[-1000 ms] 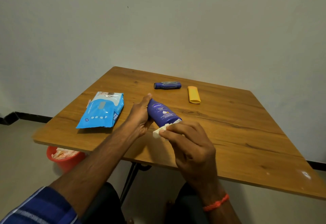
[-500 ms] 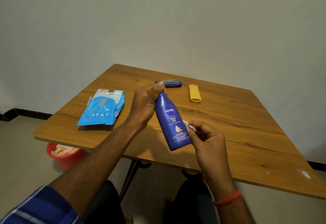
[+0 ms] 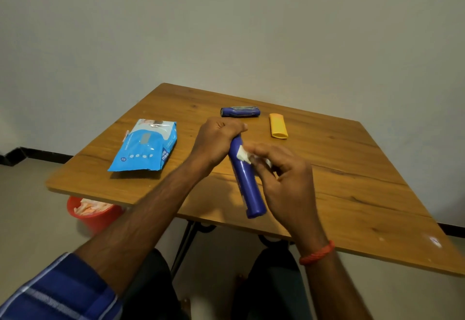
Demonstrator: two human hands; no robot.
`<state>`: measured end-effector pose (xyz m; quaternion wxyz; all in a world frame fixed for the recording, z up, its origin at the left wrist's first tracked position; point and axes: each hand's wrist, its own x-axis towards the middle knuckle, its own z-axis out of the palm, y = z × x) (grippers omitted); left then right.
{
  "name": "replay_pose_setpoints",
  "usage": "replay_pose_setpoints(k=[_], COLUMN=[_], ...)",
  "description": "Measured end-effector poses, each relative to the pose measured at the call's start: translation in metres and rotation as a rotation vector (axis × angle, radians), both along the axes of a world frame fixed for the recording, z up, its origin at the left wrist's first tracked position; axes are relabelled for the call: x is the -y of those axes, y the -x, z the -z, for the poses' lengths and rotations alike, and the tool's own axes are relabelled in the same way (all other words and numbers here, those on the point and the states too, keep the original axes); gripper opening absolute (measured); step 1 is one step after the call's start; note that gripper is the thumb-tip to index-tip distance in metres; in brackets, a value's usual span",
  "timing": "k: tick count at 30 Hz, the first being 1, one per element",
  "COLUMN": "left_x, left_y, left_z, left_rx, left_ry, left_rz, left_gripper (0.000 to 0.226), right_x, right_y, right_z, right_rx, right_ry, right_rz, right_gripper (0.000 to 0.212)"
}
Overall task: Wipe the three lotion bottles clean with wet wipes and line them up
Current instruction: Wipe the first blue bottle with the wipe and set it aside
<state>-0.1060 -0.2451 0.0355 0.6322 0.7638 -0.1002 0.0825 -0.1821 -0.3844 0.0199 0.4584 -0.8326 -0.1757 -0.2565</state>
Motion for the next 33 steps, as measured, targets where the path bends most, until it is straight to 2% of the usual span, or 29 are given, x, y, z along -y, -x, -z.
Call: replay_pose_setpoints(k=[3, 8, 10, 12, 14, 16, 18, 24, 26, 29, 33], left_x=[-0.008, -0.017, -0.013, -0.006, 0.0, 0.001, -0.001, -0.014, -0.018, -0.024, -0.031], left_y=[-0.005, -0.013, -0.011, -0.008, -0.008, -0.01, -0.012, -0.017, -0.017, -0.02, -0.026], left_z=[-0.002, 0.001, -0.001, -0.005, -0.008, -0.011, -0.013, -0.019, -0.021, -0.022, -0.021], left_rx=[-0.117, -0.204, -0.207, -0.194, -0.161, -0.148, -0.152, -0.161, -0.134, -0.025, 0.044], left_ry=[-0.137, -0.443, -0.422, -0.335, -0.356, -0.372, -0.355, -0.321, -0.282, -0.181, -0.084], left_rz=[-0.076, -0.052, -0.057, -0.105, -0.139, -0.154, -0.164, -0.193, -0.18, -0.107, 0.036], left_gripper=[0.022, 0.025, 0.024, 0.032, 0.042, 0.042, 0.041, 0.041, 0.042, 0.051, 0.041], right_x=[0.017, 0.032, 0.029, 0.022, 0.012, 0.003, -0.004, -0.001, 0.007, 0.014, 0.01], right_y=[0.011, 0.026, 0.021, 0.011, -0.001, -0.011, -0.017, 0.002, 0.004, -0.001, -0.011], right_z=[0.009, 0.015, 0.01, 0.0, -0.011, -0.02, -0.024, -0.004, 0.005, 0.009, 0.008], right_rx=[0.092, 0.085, 0.086, 0.088, 0.108, 0.142, 0.152, 0.13, 0.144, 0.076, -0.316], right_ry=[0.134, 0.351, 0.385, 0.366, 0.334, 0.315, 0.331, 0.598, 0.536, 0.238, -0.345], right_rz=[-0.082, -0.227, -0.187, -0.1, 0.006, 0.078, 0.093, -0.006, -0.033, -0.073, -0.134], right_gripper=[0.031, 0.028, 0.027, 0.024, 0.022, 0.02, 0.021, 0.029, 0.026, 0.032, 0.02])
